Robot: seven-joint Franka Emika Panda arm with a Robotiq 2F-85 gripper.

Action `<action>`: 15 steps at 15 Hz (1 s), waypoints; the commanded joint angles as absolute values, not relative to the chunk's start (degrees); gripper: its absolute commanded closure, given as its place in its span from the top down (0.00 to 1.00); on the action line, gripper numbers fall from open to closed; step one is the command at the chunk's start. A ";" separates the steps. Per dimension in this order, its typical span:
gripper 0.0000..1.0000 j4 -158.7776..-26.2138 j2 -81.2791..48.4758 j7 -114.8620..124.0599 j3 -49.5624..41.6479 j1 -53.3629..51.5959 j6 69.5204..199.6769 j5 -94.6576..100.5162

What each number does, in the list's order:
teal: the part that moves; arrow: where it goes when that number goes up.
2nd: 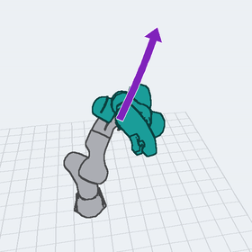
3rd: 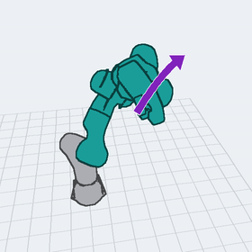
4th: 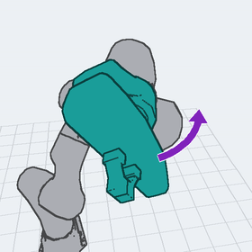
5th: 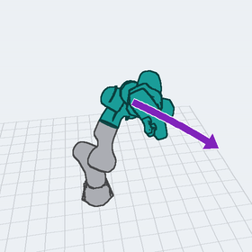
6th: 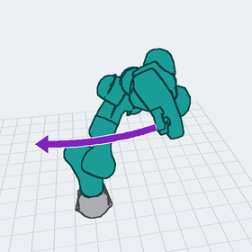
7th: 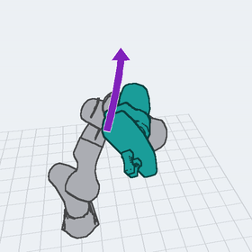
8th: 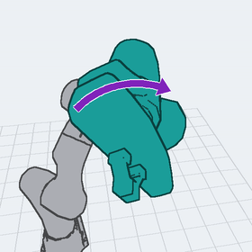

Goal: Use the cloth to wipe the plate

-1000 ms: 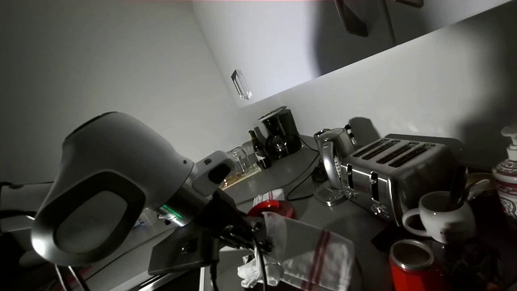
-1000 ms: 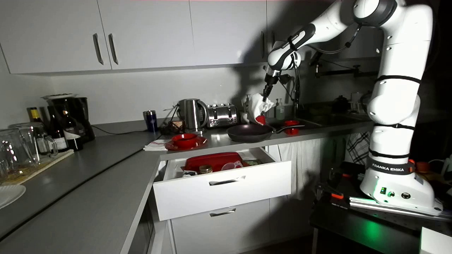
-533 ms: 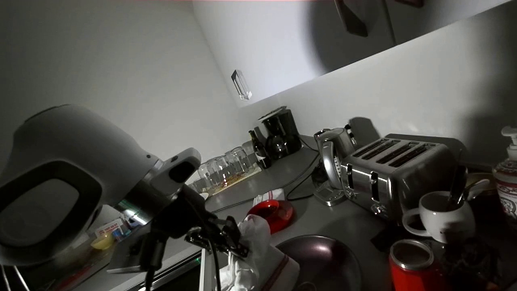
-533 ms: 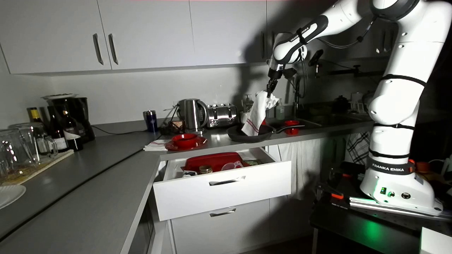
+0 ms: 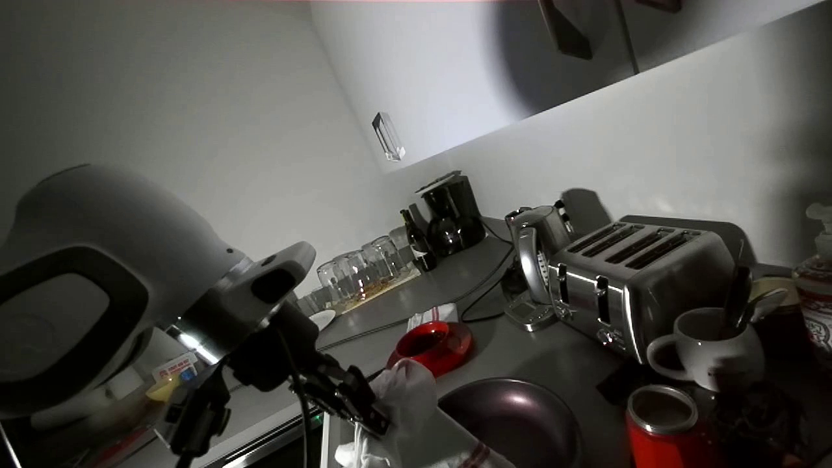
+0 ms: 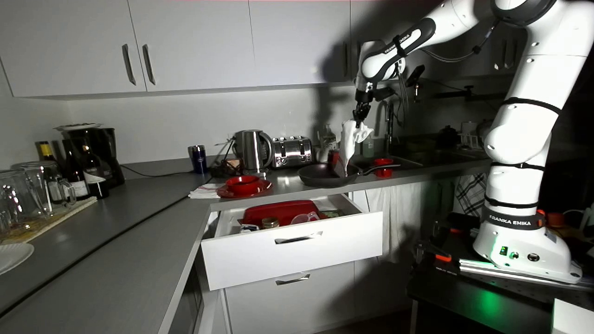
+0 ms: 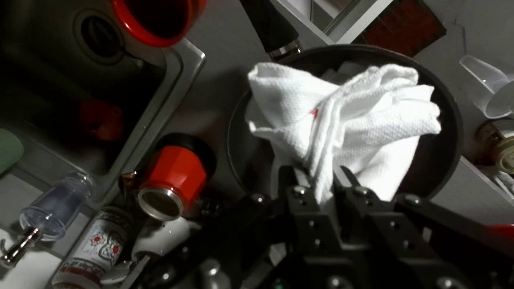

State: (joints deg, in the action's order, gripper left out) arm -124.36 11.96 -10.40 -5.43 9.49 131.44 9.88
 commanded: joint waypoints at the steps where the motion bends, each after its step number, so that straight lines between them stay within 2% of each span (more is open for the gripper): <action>1: 0.08 -122.43 9.20 -2.91 -4.51 9.23 126.10 14.37; 9: 0.08 -114.48 -4.55 7.23 -4.71 7.92 117.54 16.19; 11: 0.08 -113.85 -7.54 7.96 -5.13 7.68 118.52 16.26; 15: 0.08 -119.29 -9.32 9.37 -6.32 7.22 128.87 21.49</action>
